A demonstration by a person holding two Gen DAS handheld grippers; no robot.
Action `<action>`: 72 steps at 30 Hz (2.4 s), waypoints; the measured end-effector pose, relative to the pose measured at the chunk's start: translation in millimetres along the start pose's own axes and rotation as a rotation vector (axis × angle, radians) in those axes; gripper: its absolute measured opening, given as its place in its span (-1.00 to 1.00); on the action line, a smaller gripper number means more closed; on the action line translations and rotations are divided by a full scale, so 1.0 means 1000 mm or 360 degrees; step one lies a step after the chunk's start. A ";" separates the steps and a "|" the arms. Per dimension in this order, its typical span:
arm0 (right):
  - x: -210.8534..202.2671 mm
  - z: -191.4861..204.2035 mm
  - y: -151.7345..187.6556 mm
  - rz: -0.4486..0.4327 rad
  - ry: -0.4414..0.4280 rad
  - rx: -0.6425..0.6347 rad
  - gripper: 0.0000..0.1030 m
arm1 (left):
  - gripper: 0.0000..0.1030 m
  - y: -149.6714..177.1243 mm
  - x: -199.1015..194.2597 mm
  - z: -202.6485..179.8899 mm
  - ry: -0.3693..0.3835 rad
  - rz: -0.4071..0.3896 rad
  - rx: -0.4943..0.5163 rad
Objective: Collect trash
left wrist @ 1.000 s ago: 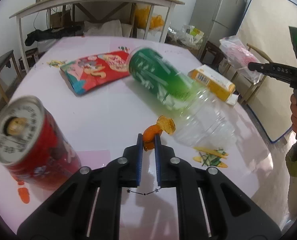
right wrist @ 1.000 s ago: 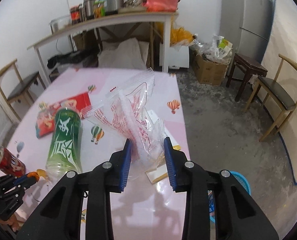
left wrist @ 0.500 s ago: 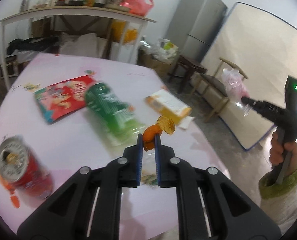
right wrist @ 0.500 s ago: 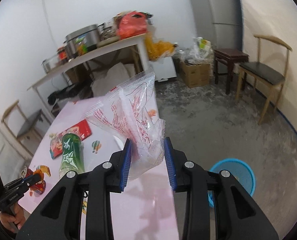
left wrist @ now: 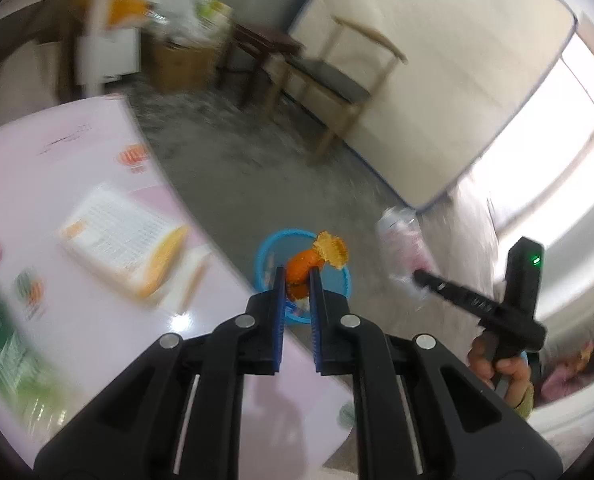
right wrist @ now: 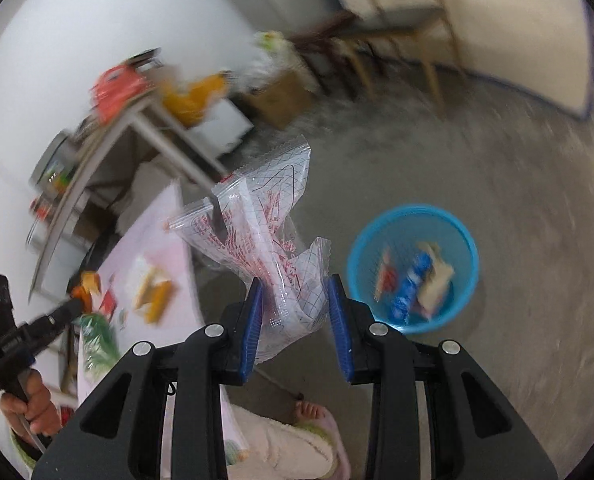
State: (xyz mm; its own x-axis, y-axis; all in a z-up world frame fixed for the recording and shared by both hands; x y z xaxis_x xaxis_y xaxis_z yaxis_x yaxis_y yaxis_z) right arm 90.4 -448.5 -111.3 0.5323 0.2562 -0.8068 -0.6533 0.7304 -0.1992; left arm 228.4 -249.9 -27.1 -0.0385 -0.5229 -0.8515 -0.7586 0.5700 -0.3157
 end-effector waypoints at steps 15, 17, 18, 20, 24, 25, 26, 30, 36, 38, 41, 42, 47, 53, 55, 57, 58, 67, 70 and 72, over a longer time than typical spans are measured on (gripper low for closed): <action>0.137 -0.154 -0.042 0.0284 -0.0126 0.0673 -0.29 | -0.70 -0.085 0.251 -0.034 -0.0069 0.0739 -0.0023; 0.154 -0.165 -0.051 0.0331 -0.0185 0.0717 -0.12 | -0.33 -0.092 0.264 -0.032 -0.0097 0.0743 -0.0039; 0.168 -0.173 -0.054 0.0368 -0.0223 0.0758 -0.11 | -0.25 -0.096 0.268 -0.029 -0.0111 0.0734 -0.0060; 0.183 -0.187 -0.056 0.0397 -0.0209 0.0811 -0.03 | -0.19 -0.101 0.272 -0.025 -0.0103 0.0716 -0.0079; 0.200 -0.202 -0.048 0.0406 -0.0196 0.0880 -0.01 | -0.15 -0.101 0.265 -0.022 -0.0096 0.0677 -0.0104; 0.200 -0.204 -0.046 0.0404 -0.0207 0.0892 0.00 | -0.15 -0.101 0.259 -0.021 -0.0097 0.0664 -0.0104; 0.201 -0.207 -0.044 0.0399 -0.0214 0.0901 0.01 | -0.15 -0.101 0.256 -0.019 -0.0101 0.0654 -0.0098; 0.199 -0.209 -0.039 0.0372 -0.0214 0.0908 0.05 | -0.14 -0.107 0.231 -0.023 -0.0121 0.0573 -0.0037; 0.169 -0.195 -0.036 0.0280 -0.0215 0.0854 0.06 | -0.01 -0.095 0.153 -0.033 -0.0073 0.0349 0.0030; 0.157 -0.187 -0.032 0.0257 -0.0202 0.0810 0.07 | 0.08 -0.083 0.120 -0.035 -0.0055 0.0264 0.0033; 0.131 -0.167 -0.022 0.0213 -0.0196 0.0706 0.16 | 0.22 -0.056 0.069 -0.033 -0.0010 0.0125 0.0032; 0.120 -0.157 -0.017 0.0194 -0.0198 0.0653 0.19 | 0.25 -0.044 0.052 -0.031 0.0003 0.0075 0.0035; 0.074 -0.100 0.001 0.0131 -0.0238 0.0382 0.42 | 0.38 0.011 -0.010 -0.011 -0.0011 -0.0116 -0.0018; 0.027 0.018 0.005 0.0065 -0.0191 -0.0266 0.67 | 0.45 0.077 -0.060 0.027 -0.0136 -0.0255 -0.0150; 0.022 0.064 0.006 0.0071 -0.0203 -0.0497 0.74 | 0.45 0.096 -0.068 0.039 -0.0144 -0.0260 -0.0188; 0.027 0.110 0.006 0.0087 -0.0188 -0.0705 0.79 | 0.46 0.113 -0.076 0.051 -0.0180 -0.0272 -0.0226; 0.031 0.129 0.006 0.0103 -0.0166 -0.0777 0.80 | 0.47 0.122 -0.080 0.057 -0.0213 -0.0280 -0.0249; 0.099 0.268 0.013 0.0294 0.0086 -0.1429 0.83 | 0.52 0.177 -0.116 0.087 -0.0292 -0.0374 -0.0388; 0.135 0.293 0.007 0.0368 0.0202 -0.1544 0.83 | 0.54 0.189 -0.125 0.094 -0.0300 -0.0403 -0.0431; 0.161 0.303 0.003 0.0448 0.0269 -0.1601 0.83 | 0.54 0.195 -0.127 0.097 -0.0303 -0.0410 -0.0461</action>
State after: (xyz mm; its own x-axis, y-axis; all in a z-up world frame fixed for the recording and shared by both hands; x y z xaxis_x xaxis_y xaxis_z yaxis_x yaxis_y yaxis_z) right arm 336.9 -213.3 -73.3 0.2611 0.1869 -0.9470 -0.9279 -0.2220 -0.2997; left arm 148.6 -10.8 -20.7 0.2760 -0.4831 -0.8309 -0.8801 0.2205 -0.4205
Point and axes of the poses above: each gripper's, at about its wrist camera, not at the fingertips, and x roughly the way its jaws point, z to its left, y to its underside, the point moved 6 cm from there along x, roughly the way its jaws point, and after that the axes turned 15 degrees about z, right-handed, at the moved point
